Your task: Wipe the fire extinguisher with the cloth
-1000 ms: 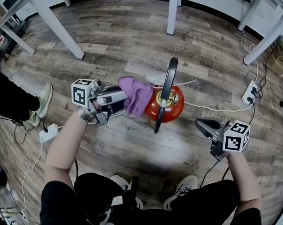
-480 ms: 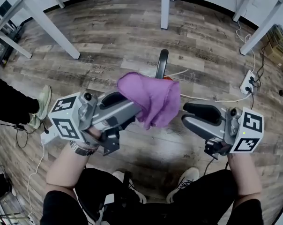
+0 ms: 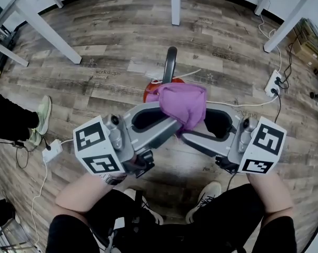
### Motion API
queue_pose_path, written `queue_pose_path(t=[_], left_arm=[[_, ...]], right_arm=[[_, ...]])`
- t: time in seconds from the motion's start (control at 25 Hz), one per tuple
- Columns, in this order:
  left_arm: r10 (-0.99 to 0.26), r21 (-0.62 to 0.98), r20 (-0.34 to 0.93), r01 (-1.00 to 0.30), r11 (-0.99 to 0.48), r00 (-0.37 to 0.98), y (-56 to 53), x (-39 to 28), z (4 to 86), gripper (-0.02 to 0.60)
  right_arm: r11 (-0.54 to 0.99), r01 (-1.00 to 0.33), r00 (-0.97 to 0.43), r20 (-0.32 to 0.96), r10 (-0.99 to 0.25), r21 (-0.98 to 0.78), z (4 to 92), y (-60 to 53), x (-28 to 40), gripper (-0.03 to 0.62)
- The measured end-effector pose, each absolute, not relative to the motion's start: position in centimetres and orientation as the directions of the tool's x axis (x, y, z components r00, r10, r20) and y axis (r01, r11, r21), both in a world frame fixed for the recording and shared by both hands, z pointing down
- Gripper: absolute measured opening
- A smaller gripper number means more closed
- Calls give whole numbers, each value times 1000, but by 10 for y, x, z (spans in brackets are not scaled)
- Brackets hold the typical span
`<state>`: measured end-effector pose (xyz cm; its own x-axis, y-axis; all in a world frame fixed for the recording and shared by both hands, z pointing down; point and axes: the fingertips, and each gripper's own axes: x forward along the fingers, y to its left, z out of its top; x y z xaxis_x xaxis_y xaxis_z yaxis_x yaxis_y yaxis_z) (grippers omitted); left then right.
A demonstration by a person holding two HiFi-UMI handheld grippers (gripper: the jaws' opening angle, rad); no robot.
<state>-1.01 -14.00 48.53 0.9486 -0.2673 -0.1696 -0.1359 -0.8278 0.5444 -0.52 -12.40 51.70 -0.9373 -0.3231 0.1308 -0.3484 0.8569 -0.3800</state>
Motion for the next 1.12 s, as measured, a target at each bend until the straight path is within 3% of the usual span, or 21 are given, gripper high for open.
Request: queue_pose_path(t=[0.08,0.12,0.16,0.28,0.48,0.6,0.68,0.76,0.96,1.12], left_arm=[[-254,551,-171,-122,-825,952,-133,-5,486,38],[-251,552,-170,-119,-825,953,-131,-4,487,40],[-250,552,-167,-119,-825,954,-131,-3,490,41],[-241,565,-168,-107,-818,956,-132,-5,495,46],[-248,558,-150,-125,-820,957,-134,-18,500,48],[-241,574,-140,-120,-810,960,-135,-27,505,44],[-173,568,-141,-64,-821,975,-123,-24,505,0],[-67,552,-147,26,-833,987,-103,-15,499,-2],[187,573,-85,201,-795,979,-39,2,500,-2],[156,659,-129,202,-725,979,-24,4,495,-2]], right_arm=[[869,-364,-931,148,-333,-336,517,-123,-9,218],[874,-368,-929,157,-334,-318,518,-123,-9,153],[876,-371,-928,165,-335,-307,519,-122,-9,128],[872,-377,-925,172,-338,-312,523,-123,-4,82],[852,-438,-897,205,-392,-288,523,-131,20,63],[749,-504,-860,176,-478,-430,529,-155,63,60],[674,-523,-837,167,-521,-521,540,-169,84,58],[632,-519,-831,168,-530,-575,549,-176,93,58],[675,-484,-869,220,-443,-557,550,-188,76,60],[727,-417,-908,283,-309,-546,551,-206,59,60]])
